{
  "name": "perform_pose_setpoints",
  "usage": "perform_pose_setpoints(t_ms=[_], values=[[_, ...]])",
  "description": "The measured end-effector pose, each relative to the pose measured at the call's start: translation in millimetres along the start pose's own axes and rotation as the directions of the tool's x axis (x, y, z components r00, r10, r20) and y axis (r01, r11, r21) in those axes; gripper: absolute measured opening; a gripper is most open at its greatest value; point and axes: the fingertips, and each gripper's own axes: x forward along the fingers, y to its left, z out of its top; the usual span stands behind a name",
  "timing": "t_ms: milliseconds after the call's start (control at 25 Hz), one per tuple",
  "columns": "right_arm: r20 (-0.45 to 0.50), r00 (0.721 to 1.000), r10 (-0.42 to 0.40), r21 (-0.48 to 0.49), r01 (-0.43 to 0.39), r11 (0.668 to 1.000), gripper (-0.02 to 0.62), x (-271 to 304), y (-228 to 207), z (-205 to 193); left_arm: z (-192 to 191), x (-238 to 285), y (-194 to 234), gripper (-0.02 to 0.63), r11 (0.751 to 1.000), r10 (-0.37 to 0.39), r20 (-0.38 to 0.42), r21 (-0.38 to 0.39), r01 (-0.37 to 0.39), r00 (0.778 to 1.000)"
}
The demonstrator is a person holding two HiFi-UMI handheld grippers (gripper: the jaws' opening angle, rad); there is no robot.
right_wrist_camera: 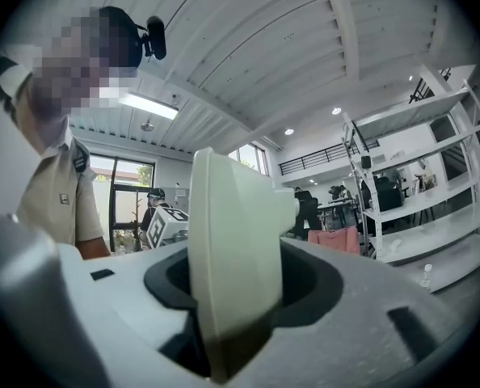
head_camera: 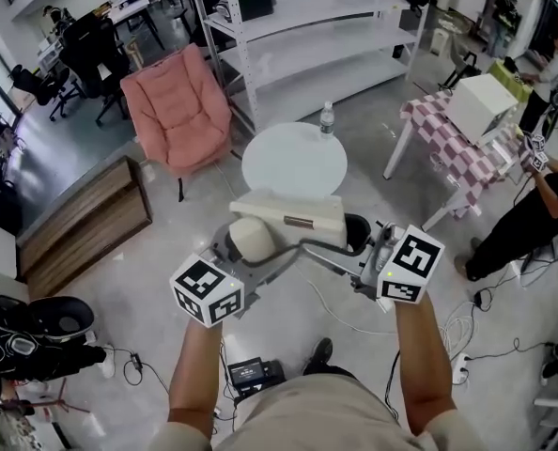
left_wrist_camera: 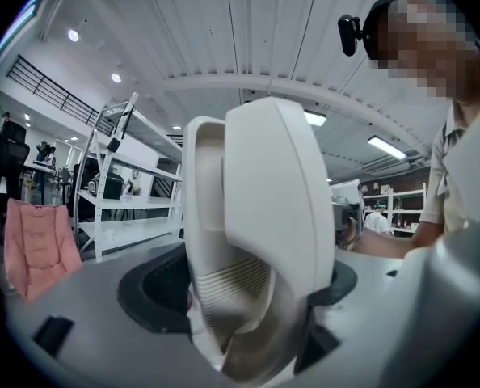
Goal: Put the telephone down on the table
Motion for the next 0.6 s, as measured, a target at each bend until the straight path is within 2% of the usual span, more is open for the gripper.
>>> perform_pose_setpoints(t_ms=[320,600], values=[[0.023,0.998,0.05,0.012,-0.05,0.999,0.205,-18,-37,0,2,38,6,0.382,0.999,0.051,-0.018,0.012,-0.051,0.999],[0.028,0.998,0.053,0.033,-0.054,0.998,0.204,-2,-68,-1,5,53,37,0.382,0.998,0.056,-0.041,0.002,-0.056,0.998]])
